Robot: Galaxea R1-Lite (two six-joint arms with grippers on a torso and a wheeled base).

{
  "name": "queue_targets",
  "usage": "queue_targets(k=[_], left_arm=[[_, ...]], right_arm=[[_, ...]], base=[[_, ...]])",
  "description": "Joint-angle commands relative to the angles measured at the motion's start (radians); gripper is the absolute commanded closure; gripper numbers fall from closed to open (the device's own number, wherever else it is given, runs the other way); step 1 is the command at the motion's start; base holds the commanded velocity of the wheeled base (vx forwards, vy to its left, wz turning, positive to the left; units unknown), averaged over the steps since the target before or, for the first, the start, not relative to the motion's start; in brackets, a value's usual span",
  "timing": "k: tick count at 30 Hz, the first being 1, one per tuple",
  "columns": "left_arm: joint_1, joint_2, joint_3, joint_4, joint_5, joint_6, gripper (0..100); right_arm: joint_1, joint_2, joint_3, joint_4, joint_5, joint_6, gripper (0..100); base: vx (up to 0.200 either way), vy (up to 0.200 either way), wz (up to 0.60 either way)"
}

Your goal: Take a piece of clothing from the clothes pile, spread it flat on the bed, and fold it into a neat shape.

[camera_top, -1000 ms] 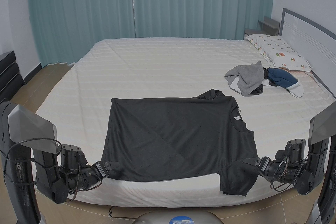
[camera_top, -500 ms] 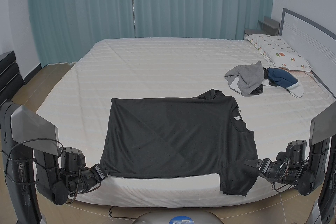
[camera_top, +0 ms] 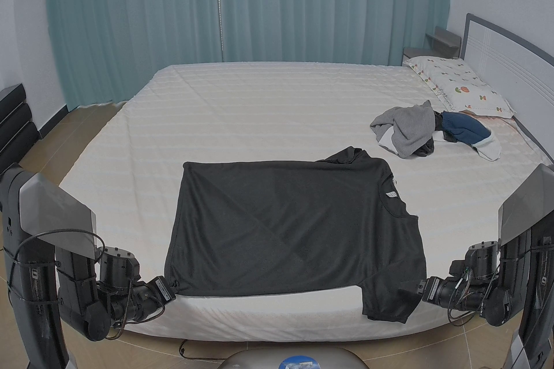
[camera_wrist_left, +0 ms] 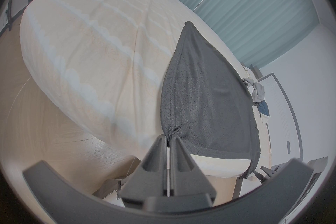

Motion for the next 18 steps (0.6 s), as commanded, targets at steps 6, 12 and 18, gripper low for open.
queue_targets(k=[6,12,18], left_arm=[[0.001,0.001,-0.001,0.0,0.0,-0.004,100],[0.001,0.001,-0.001,0.0,0.0,-0.004,100],[0.001,-0.001,0.001,0.0,0.0,-0.004,100]], right_arm=[[-0.006,0.018,-0.026,-0.014,-0.002,0.01,100],[-0.021,0.014,0.014,-0.014,-0.024,-0.001,100],[-0.021,0.011,0.048,-0.014,-0.067,-0.023,100]], base=[[0.0,0.0,0.0],[0.0,0.0,0.0],[0.0,0.0,0.0]])
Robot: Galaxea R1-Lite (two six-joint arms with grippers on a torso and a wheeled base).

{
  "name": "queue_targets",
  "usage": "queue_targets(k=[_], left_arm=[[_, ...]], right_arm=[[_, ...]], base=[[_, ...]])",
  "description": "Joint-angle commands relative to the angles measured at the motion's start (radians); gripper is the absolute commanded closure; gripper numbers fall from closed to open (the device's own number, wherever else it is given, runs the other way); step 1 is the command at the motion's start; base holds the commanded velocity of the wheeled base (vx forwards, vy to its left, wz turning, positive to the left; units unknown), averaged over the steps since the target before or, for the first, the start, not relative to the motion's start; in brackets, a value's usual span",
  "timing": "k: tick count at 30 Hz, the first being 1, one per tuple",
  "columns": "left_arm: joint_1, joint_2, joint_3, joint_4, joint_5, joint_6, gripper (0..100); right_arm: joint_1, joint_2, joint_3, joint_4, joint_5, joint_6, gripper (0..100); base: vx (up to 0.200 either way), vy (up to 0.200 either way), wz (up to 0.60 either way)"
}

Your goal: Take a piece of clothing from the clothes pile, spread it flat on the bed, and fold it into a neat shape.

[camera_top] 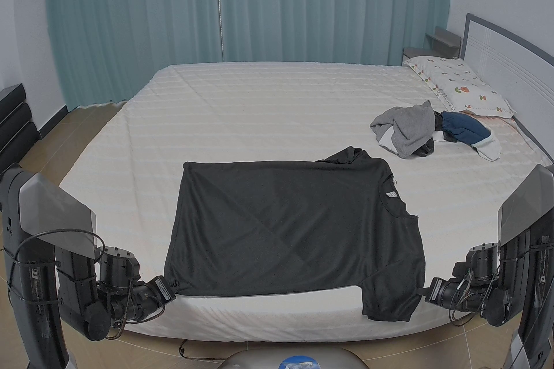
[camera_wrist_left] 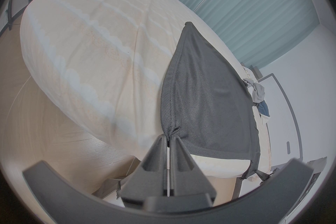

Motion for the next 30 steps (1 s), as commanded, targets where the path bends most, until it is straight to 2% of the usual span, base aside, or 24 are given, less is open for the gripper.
queue_targets(k=[1,8,17,24,30], left_arm=[[0.0,0.001,0.002,0.0,0.0,0.001,100],[0.012,-0.002,0.022,0.0,0.0,0.01,100],[0.031,-0.01,0.075,0.0,0.005,0.112,100],[0.043,-0.002,0.118,0.0,0.042,0.213,100],[0.043,-0.007,0.129,0.006,0.043,0.225,100]], right_arm=[[0.0,-0.013,0.034,-0.013,-0.005,-0.023,100],[-0.018,-0.061,0.034,0.061,-0.012,-0.041,100],[-0.014,-0.179,0.034,0.297,-0.011,-0.138,100],[0.0,-0.2,0.034,0.38,-0.025,-0.17,100],[0.0,-0.204,0.034,0.409,-0.028,-0.196,100]], base=[[0.0,0.0,0.0],[0.0,0.0,0.0],[0.0,0.0,0.0],[0.0,0.0,0.0],[0.0,0.0,0.0]])
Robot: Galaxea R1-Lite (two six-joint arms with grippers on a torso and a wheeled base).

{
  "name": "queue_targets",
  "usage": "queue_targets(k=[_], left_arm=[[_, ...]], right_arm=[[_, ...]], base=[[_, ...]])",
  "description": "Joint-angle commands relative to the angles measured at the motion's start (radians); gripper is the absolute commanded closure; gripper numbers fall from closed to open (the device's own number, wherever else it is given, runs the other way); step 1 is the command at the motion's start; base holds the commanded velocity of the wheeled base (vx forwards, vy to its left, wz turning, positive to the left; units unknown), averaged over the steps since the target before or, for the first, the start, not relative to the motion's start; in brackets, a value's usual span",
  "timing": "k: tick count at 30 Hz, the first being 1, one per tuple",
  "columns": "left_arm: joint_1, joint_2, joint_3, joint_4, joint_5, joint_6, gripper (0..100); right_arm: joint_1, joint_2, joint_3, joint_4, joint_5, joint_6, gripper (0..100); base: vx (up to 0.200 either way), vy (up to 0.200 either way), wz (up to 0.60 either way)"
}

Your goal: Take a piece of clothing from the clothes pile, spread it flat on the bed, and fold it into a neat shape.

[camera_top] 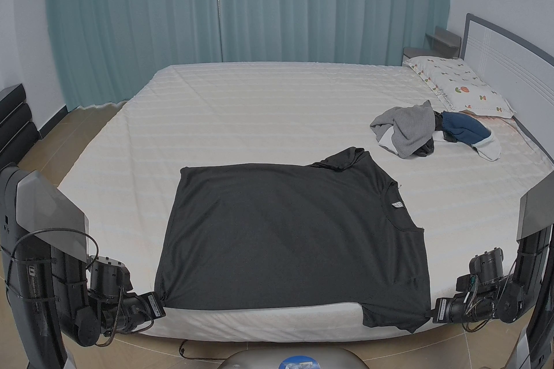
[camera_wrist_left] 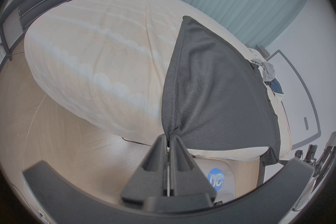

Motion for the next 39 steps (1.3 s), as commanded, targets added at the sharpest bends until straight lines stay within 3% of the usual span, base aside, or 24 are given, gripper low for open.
queue_targets(k=[1,17,18,27,39], left_arm=[[0.001,-0.004,0.016,0.009,0.002,0.003,100],[0.001,0.005,0.016,-0.002,-0.003,0.015,100],[0.001,0.005,0.016,-0.002,-0.005,0.013,0],[0.005,-0.022,0.006,-0.013,-0.009,-0.002,0],[0.035,-0.067,-0.007,-0.103,-0.011,-0.083,0]], right_arm=[[0.001,-0.017,0.018,0.005,-0.002,-0.003,100],[0.005,-0.008,0.016,-0.031,-0.021,-0.003,100],[0.005,-0.008,0.016,-0.037,-0.021,0.0,0],[-0.032,-0.023,0.018,-0.138,-0.019,0.023,0],[-0.023,-0.02,0.018,-0.207,-0.016,0.079,0]], base=[[0.0,0.0,0.0],[0.0,0.0,0.0],[0.0,0.0,0.0],[0.0,0.0,0.0],[0.0,0.0,0.0]])
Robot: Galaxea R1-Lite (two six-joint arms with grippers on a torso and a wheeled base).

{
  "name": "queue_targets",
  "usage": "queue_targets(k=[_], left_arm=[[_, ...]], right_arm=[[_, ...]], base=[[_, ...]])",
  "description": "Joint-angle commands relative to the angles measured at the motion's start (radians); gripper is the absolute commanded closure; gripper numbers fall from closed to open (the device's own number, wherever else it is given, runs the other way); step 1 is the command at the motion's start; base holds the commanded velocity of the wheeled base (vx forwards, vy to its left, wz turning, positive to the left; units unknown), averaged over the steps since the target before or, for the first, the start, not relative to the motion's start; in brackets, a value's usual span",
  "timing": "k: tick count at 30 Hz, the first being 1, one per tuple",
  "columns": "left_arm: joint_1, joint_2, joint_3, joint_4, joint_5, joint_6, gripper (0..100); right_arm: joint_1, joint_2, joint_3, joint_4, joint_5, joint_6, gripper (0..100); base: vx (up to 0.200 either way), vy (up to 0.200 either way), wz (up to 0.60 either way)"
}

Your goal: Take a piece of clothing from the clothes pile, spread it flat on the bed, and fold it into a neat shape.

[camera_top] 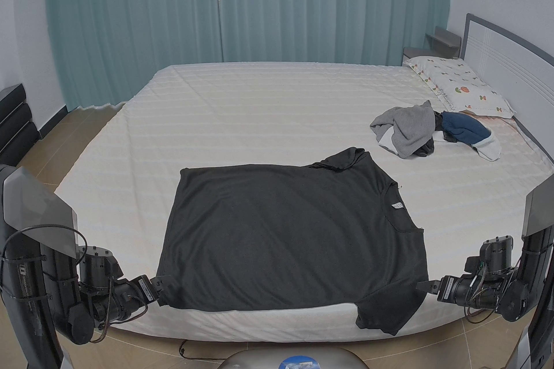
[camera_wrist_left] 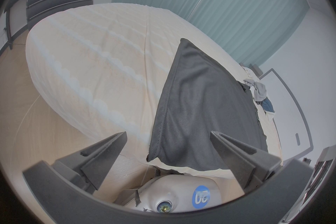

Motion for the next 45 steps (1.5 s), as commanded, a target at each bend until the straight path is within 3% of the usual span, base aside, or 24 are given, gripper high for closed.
queue_targets(k=[1,7,19,25,32,38,42,43,44,45], left_arm=[[0.022,-0.004,-0.013,-0.001,-0.005,-0.007,0],[0.042,-0.002,-0.022,-0.003,-0.023,-0.007,0],[0.045,-0.013,-0.035,-0.024,-0.026,-0.044,0],[0.037,-0.002,-0.036,-0.047,-0.031,-0.047,0],[0.036,-0.004,-0.041,-0.051,-0.032,-0.049,0],[0.036,-0.009,-0.041,-0.051,-0.031,-0.058,0],[0.028,-0.002,-0.042,-0.051,-0.031,-0.069,0],[0.028,-0.002,-0.044,-0.051,-0.031,-0.075,0],[0.028,-0.002,-0.044,-0.051,-0.031,-0.075,0],[0.028,-0.002,-0.048,-0.051,-0.031,-0.081,0]], right_arm=[[0.004,-0.002,0.018,-0.003,0.003,0.01,0],[0.007,-0.013,0.018,-0.038,0.009,0.045,0],[0.045,-0.004,0.015,-0.067,0.013,0.104,0],[0.11,-0.007,-0.004,-0.11,0.019,0.209,0],[0.133,-0.004,-0.039,-0.133,0.021,0.216,0],[0.179,0.049,-0.177,-0.115,0.013,0.251,0],[0.179,0.045,-0.317,-0.014,0.007,0.248,0],[0.179,0.029,-0.4,0.095,0.004,0.249,0],[0.179,0.029,-0.4,0.095,0.004,0.249,0],[0.173,0.007,-0.508,0.23,-0.005,0.254,0]], base=[[0.0,0.0,0.0],[0.0,0.2,0.0],[0.0,0.0,0.0],[0.2,0.0,0.0],[0.2,0.0,0.0],[0.167,0.0,0.0],[0.0,0.0,0.0],[0.0,0.0,0.0],[0.0,0.0,0.0],[0.0,0.0,0.0]])
